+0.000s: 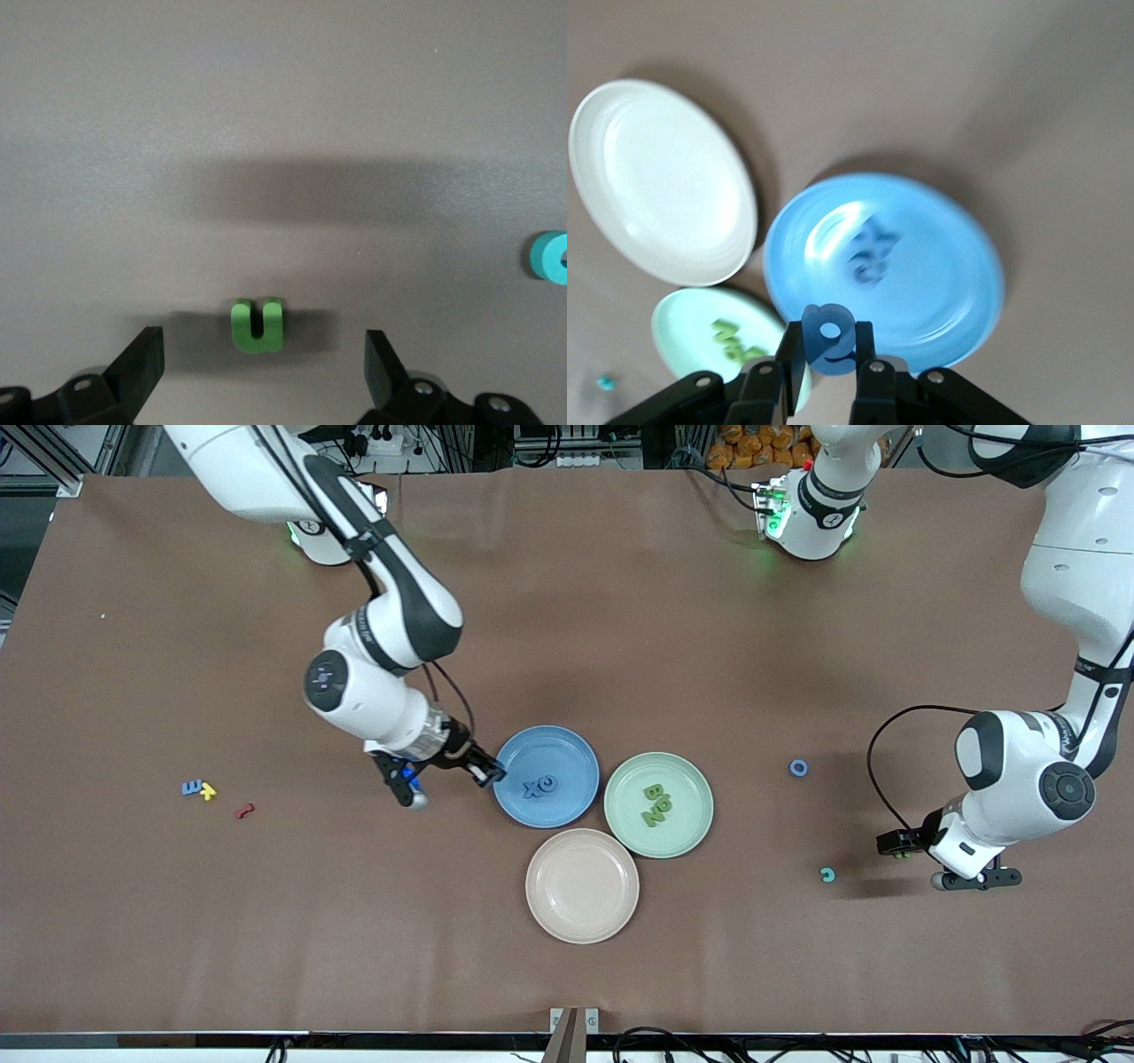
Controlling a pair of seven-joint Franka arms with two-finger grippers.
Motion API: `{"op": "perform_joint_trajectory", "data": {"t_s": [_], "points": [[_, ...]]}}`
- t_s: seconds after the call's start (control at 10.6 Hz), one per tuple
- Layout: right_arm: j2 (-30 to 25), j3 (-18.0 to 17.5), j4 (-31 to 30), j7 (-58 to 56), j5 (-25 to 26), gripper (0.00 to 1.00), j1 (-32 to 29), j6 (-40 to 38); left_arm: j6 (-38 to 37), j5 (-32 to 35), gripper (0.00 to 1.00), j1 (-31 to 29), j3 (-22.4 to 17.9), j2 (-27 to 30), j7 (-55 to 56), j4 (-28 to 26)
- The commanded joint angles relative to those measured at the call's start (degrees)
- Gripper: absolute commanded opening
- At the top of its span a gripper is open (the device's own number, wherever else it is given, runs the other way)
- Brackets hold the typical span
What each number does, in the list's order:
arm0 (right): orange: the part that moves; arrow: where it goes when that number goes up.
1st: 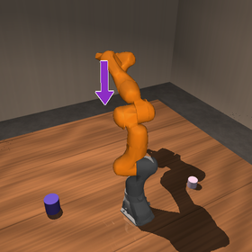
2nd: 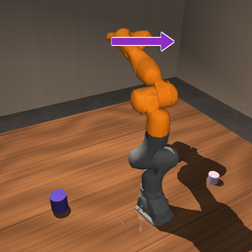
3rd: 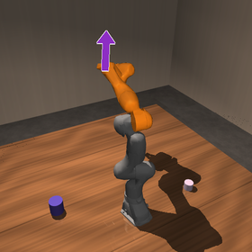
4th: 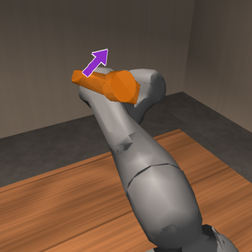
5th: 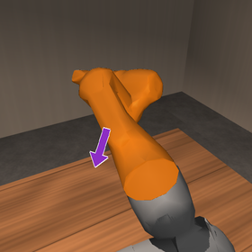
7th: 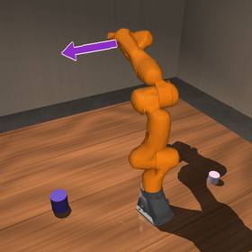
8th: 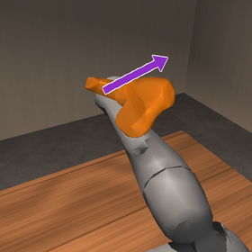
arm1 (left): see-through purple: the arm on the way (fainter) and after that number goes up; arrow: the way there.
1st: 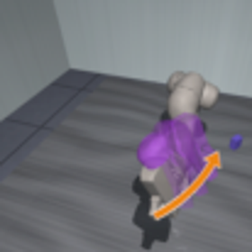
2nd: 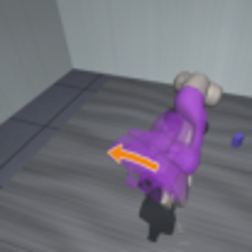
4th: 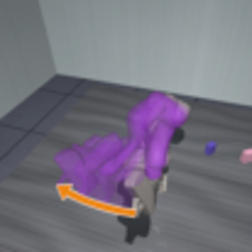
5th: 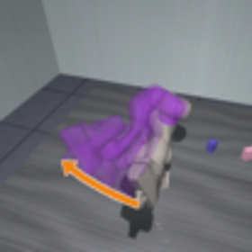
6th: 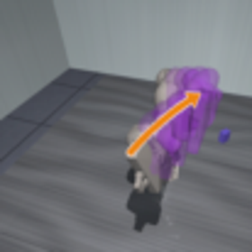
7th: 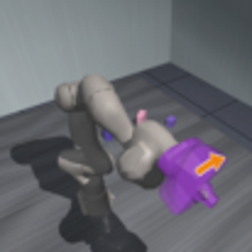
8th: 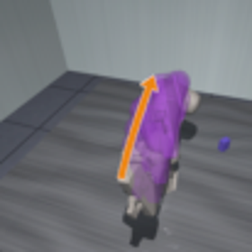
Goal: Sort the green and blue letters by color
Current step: 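Place the p on the blue plate while the left gripper grasps green U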
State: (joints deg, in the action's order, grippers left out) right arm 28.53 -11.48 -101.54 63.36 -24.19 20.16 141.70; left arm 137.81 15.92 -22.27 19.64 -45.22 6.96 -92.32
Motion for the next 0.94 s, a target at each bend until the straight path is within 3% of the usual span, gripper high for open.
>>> {"op": "perform_joint_trajectory", "data": {"t_s": [0.0,0.09,0.19,0.28,0.47,0.85], "points": [[7.23,0.32,7.58,7.13,-1.04,0.17,4.00,4.79,1.93,2.36,1.00,-0.14,-0.04,-1.09,-0.54,-0.05],[7.68,0.40,6.89,7.31,-1.04,0.90,5.57,7.51,1.94,2.45,0.62,-0.14,-0.56,-1.10,-0.71,0.12],[7.77,1.62,5.84,7.92,-0.78,1.00,7.59,8.58,1.85,2.45,0.15,-0.14,-0.74,-1.10,-1.76,0.21],[7.69,2.59,5.48,7.75,0.10,1.00,7.70,8.33,1.85,2.45,0.00,-0.14,-0.74,-1.18,-2.99,0.21],[7.34,3.92,4.77,7.40,3.26,1.00,7.52,6.76,1.85,2.37,0.00,-0.05,-1.18,-1.18,-3.26,0.21],[6.28,4.89,4.86,-0.13,13.45,1.00,1.92,-3.78,1.50,2.28,0.00,1.43,-1.18,0.30,-2.13,0.65]]}}
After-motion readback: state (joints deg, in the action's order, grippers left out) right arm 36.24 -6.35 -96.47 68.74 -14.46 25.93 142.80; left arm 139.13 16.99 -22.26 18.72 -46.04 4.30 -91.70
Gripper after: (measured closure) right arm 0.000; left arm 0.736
